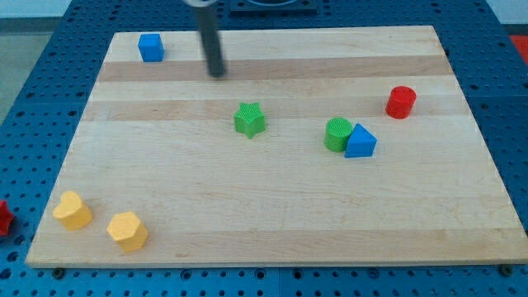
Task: Push the green star to the bottom right side of the blue cube
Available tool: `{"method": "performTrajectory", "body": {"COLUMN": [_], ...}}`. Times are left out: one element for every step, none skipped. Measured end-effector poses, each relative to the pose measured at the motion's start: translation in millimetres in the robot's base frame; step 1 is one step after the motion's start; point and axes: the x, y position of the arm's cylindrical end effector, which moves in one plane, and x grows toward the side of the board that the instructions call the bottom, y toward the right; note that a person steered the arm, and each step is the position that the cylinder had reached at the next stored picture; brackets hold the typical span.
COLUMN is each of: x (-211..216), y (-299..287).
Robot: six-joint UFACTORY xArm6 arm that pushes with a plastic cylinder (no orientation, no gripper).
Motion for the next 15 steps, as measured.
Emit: {"method": "performTrajectory", "body": {"x": [71.6,108.6,116.0,133.0,163.6,199.1,182.3,142.0,129.9,145.3,96.8,49.7,81.1,104.0,123.4], "y": [37.1,22.6,41.0,-8.9,-57.6,-33.3,-85.4,-137.1,-105.8,-67.4,-98.2,-119.2,-115.0,-144.9,-151.1]}}
